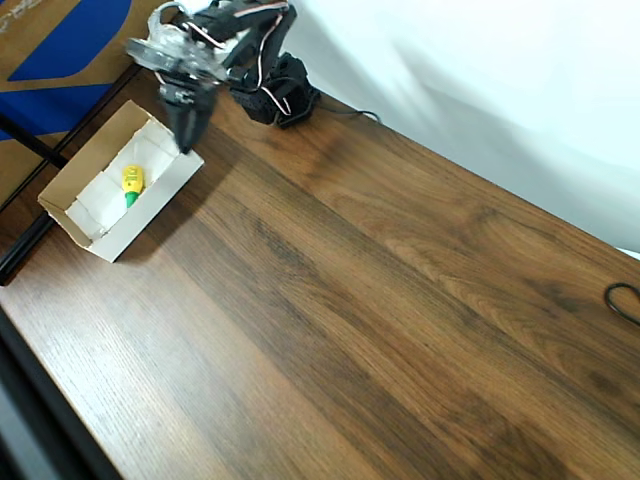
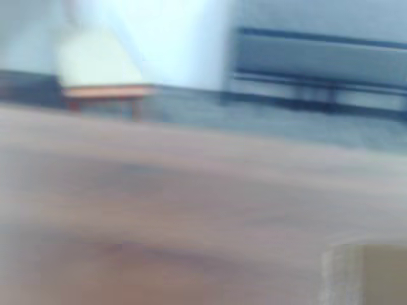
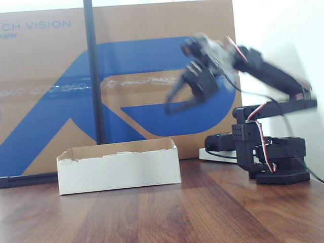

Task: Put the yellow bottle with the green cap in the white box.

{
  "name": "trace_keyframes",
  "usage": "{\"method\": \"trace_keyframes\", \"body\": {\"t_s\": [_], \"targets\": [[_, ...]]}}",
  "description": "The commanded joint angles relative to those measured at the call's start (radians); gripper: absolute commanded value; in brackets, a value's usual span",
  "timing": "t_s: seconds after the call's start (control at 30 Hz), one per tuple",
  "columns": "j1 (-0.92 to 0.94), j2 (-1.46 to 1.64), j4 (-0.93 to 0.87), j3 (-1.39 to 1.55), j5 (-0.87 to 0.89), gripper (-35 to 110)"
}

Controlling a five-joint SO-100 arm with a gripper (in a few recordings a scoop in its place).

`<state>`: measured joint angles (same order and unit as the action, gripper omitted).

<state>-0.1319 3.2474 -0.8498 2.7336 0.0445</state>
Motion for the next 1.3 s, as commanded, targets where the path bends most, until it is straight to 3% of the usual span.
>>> {"method": "trace_keyframes", "body": {"t_s": [0.0,0.3,0.87,1.27], "targets": [[-0.017,0.121,0.014,0.087,-0.025,0],[-0.031,0.219,0.032,0.284,-0.123,0],[0.020,0.319,-0.382,0.414,-0.291,0],[0.021,0.318,-0.557,0.385,-0.339,0]]}}
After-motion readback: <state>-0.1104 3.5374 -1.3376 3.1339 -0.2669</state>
